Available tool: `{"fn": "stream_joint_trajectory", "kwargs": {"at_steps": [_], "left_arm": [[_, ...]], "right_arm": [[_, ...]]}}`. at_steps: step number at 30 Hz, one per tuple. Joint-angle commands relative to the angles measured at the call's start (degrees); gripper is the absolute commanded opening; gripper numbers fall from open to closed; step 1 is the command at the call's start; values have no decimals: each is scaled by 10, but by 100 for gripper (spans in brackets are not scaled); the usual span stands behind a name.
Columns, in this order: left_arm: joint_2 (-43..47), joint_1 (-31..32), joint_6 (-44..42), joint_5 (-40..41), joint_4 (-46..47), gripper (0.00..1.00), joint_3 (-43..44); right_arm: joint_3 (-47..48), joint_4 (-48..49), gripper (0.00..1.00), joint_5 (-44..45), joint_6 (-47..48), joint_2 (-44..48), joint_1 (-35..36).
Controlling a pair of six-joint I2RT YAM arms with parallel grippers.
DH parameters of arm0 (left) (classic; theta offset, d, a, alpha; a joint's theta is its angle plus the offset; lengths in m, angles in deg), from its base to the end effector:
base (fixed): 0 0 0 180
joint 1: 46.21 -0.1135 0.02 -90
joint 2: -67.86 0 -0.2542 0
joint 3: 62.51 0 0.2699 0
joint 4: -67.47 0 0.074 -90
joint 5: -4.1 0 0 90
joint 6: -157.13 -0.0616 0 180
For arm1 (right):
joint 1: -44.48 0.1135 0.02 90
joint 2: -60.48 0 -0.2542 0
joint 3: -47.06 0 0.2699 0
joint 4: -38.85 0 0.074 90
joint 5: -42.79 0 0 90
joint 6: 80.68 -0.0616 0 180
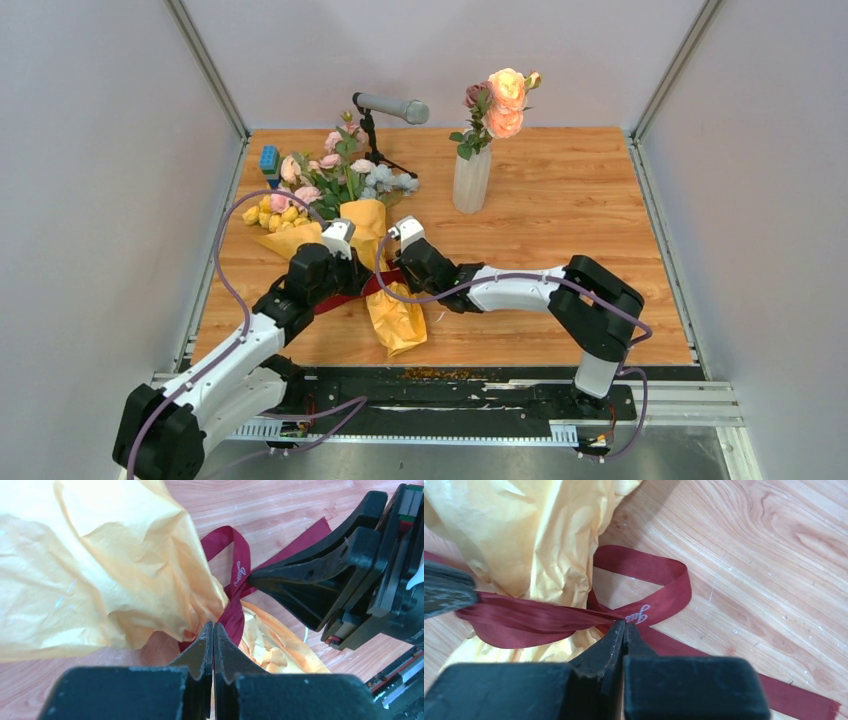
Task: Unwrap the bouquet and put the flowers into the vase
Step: Untie the ribbon from the wrapping paper.
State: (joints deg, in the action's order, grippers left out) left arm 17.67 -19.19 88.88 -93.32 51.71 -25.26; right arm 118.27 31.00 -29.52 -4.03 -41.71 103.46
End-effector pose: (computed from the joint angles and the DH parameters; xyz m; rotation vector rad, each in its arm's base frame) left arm 0.2091 -0.1156 0.1835 0.1798 2.1259 -0.6475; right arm 0.2265 0.3404 0.1398 -0.7107 2.1174 0.3495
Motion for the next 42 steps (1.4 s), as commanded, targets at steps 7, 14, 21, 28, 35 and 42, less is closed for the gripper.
{"fn": "stream_joint_trajectory", "kwargs": {"at_steps": [7,14,21,28,35,42], "left_arm": [[123,1,102,140,-88,0,-58],[198,1,162,180,-168,0,-84],[239,1,165,162,-212,31,-41],[182,1,83,59,-192,58,35],[36,2,9,-42,-113,68,68],[-44,5,-30,-44,-102,75,88]], "right_arm": [[-52,14,0,8,-90,26,-11],[-83,23,0,-10,-127,38,-11],[-98,-2,9,-27,-131,80,-18],[-108,-42,34,-112,-79,148,-56],[-102,-47,47,-257,-21,170,-123],[-61,-46,52,-377,16,128,-153]]}}
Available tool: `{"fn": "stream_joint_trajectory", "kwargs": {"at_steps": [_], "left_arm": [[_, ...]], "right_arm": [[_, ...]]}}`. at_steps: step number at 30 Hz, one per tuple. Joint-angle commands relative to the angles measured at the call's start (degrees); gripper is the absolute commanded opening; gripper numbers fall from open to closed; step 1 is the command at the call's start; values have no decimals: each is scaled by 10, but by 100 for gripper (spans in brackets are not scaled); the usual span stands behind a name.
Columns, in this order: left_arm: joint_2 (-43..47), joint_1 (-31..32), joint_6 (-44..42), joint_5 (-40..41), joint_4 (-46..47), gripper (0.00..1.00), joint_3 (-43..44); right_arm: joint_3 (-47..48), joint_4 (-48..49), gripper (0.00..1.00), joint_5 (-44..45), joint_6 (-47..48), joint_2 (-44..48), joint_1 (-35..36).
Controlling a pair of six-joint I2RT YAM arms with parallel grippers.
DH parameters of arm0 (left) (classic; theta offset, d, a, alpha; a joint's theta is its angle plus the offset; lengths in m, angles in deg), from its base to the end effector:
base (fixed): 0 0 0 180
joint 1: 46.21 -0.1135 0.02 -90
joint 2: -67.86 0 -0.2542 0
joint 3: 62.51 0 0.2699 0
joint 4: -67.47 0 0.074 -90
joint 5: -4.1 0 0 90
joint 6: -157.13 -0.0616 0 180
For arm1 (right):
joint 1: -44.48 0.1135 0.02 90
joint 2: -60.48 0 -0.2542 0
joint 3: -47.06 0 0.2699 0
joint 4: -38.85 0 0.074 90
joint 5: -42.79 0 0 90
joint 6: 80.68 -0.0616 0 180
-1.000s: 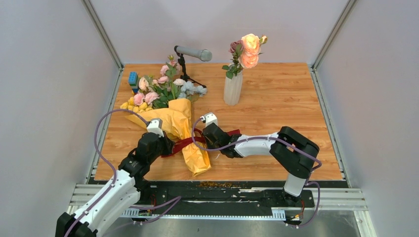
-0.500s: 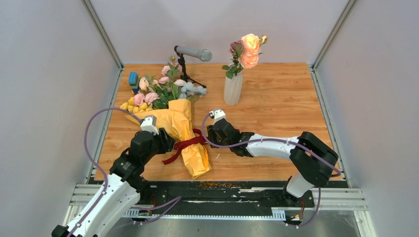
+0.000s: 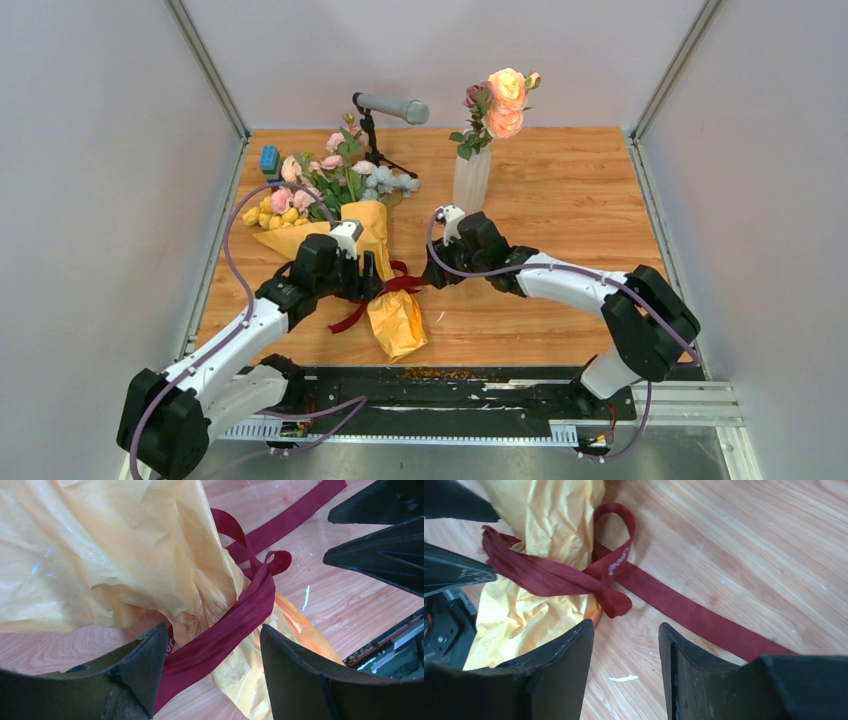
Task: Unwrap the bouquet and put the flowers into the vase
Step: Untie the ribbon from the wrapping paper.
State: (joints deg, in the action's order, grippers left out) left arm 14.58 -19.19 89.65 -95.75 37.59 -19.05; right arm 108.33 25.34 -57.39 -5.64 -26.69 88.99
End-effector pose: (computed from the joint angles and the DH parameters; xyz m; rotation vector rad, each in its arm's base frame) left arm 0.2069 -0.1173 0.1852 0.1860 2.3284 -0.6417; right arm 0.2450 0.2561 0.1640 -0.6966 2.2525 0.7344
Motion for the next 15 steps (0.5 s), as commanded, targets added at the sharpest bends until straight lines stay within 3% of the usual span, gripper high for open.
{"fn": "stream_joint_trajectory", "kwargs": {"at_steps": [1,4,7,10,15], "left_arm": [[-19,6,-39,-19,41,75,25],[-30,8,-42,-14,37,71,26],[-33,11,-38,-14,37,57,23],[-32,14,-33,-11,36,50,18],[-29,17,-21,-10,35,53,5]], "right_arm": [[44,11,52,-106,31,-29,-11],[55,16,52,-125,27,-45,-14],[68,20,51,-129,23,-61,-17],[86,20,51,-140,26,-80,-18],[126,20,52,-171,41,-118,-18]]}}
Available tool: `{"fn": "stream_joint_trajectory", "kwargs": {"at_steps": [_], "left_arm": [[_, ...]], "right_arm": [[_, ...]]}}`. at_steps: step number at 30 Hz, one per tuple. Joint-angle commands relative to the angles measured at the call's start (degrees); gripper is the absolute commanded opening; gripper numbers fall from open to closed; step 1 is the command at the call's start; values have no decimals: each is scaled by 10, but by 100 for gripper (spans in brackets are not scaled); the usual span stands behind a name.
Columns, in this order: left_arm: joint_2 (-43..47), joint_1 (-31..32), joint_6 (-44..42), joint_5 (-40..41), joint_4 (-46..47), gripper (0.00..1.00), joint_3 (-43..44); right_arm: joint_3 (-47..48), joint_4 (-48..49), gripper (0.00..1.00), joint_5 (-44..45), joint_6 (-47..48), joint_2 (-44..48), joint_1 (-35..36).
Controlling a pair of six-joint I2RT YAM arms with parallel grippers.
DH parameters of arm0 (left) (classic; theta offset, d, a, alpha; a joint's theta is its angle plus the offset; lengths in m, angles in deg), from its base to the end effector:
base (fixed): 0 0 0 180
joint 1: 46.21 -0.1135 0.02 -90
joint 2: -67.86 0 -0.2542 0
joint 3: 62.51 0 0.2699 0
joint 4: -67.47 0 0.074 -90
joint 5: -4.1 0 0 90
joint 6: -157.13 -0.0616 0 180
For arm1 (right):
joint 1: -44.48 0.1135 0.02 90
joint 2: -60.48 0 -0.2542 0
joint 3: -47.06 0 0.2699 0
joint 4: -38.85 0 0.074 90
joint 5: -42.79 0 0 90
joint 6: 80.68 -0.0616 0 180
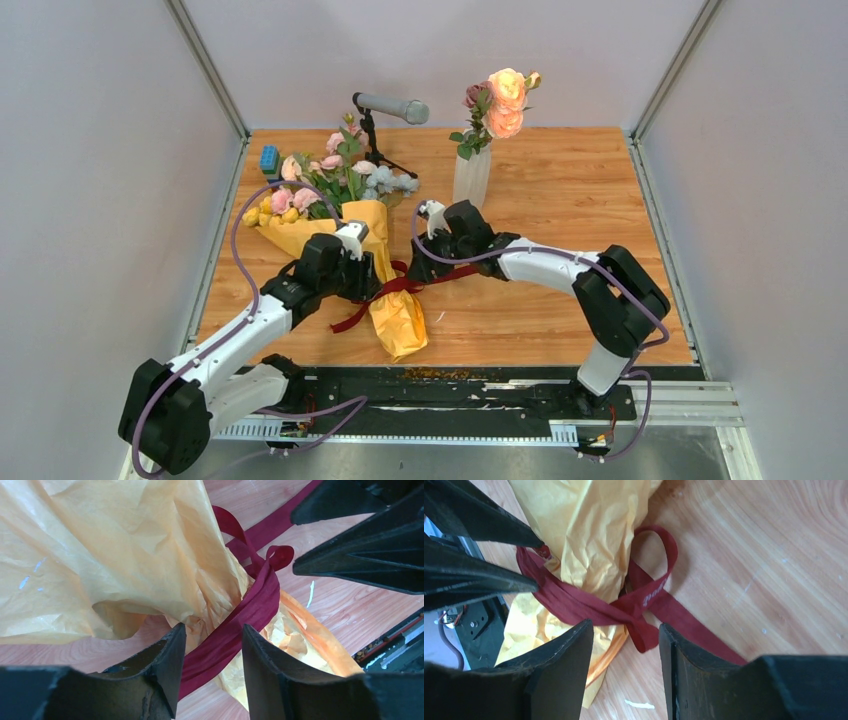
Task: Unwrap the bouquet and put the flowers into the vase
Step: Untie the ribbon from the wrapping paper.
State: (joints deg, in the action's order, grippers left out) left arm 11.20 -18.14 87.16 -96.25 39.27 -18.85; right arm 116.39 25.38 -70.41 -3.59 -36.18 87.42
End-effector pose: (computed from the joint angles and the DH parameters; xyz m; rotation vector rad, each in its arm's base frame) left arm 0.2106 -0.1248 0.1765 0.2620 2.3455 -0.6310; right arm 0.2676 0.2822 0.1567 -0.8377 2.2545 0.9477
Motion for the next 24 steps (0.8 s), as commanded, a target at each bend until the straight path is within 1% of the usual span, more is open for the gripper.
{"fn": "stream_joint_trajectory", "kwargs": {"at_steps": [1,4,9,15,18,19,21,24], "left_arm": [[7,7,5,-4,18,54,0],[14,10,8,1,15,59,-5],[28,10,7,7,6,62,-8],[26,11,7,12,-3,54,-11],[25,11,8,13,-3,50,-13],[25,11,8,14,-3,49,-13],[25,12,8,14,-2,45,-13],[25,12,9,13,-2,43,-14]], "right_arm": [[53,20,52,-46,24,-30,-2],[73,20,51,-62,32,-51,-3],[94,15,46,-99,41,-78,-3],[91,18,43,-129,42,-88,-3],[93,18,39,-131,42,-95,-3],[94,18,37,-132,42,-96,-3],[95,18,28,-135,42,-100,-3],[96,18,20,-138,43,-102,-3]]}}
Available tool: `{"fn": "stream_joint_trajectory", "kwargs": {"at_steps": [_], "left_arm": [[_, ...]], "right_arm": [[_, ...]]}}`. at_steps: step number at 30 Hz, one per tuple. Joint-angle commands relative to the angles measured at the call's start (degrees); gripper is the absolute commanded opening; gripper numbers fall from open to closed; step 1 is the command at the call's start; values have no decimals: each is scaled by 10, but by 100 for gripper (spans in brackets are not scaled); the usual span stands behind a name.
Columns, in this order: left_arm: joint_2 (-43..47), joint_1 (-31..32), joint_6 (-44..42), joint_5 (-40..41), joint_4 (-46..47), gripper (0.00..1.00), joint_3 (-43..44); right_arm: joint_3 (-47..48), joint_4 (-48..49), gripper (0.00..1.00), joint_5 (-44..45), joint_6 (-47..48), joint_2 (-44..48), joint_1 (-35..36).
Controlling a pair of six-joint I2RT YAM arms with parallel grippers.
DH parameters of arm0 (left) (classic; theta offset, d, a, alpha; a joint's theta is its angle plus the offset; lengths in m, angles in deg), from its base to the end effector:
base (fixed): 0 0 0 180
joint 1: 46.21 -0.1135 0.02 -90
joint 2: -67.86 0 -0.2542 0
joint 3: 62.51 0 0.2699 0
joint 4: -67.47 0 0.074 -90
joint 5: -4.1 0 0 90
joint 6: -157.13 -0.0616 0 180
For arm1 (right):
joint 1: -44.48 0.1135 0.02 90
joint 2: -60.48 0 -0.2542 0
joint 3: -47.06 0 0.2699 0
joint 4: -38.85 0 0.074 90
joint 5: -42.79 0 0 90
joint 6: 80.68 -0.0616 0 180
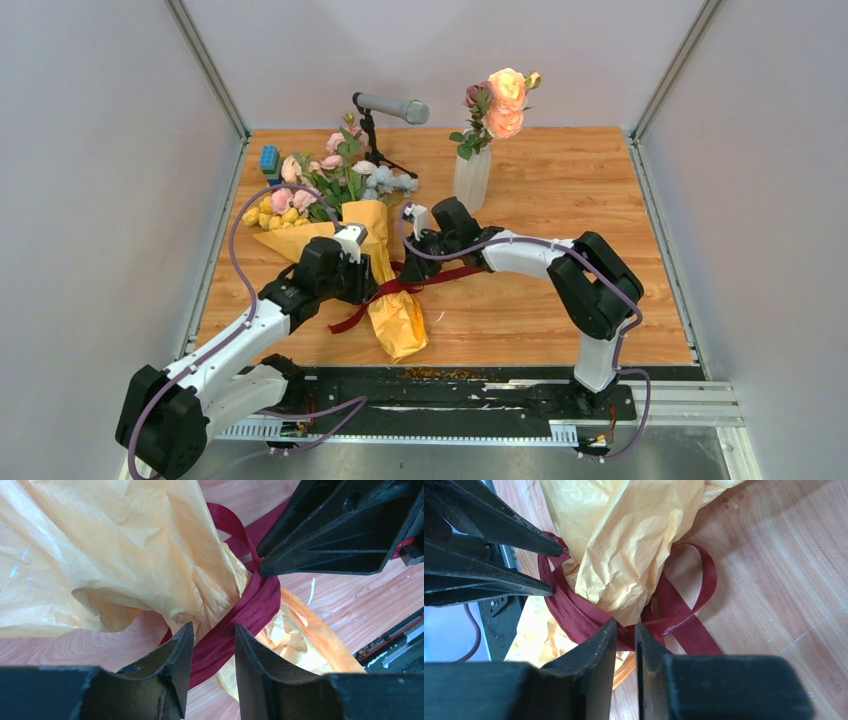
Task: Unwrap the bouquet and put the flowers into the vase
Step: Untie the ribbon from the wrapping paper.
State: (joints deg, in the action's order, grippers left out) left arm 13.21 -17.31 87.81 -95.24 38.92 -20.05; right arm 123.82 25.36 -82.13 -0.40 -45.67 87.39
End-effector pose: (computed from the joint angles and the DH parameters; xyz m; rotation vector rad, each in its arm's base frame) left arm 0.2043 -0.1242 0.1759 0.2563 2.3389 -0.6264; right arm 0.2815 0.3098 0.1405 -1.0086 2.2231 1.1494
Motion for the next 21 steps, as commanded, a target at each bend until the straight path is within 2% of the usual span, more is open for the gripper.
{"fn": "stream_joint_trajectory", "kwargs": {"at_steps": [1,5,8,11,21], "left_arm": [[4,4,3,2,1,41,-3],[3,5,6,1,3,29,-6],[6,6,9,1,3,15,-8],[19,6,21,12,2,0,-11],[94,6,74,86,-26,0,-24]], "right_arm": [[22,18,17,-22,12,-7,-3],[17,18,1,-20,13,-1,-3],[6,23,0,-4,11,15,-3],[-18,27,0,55,0,39,-3],[-134,35,0,235,-47,151,-3]]}}
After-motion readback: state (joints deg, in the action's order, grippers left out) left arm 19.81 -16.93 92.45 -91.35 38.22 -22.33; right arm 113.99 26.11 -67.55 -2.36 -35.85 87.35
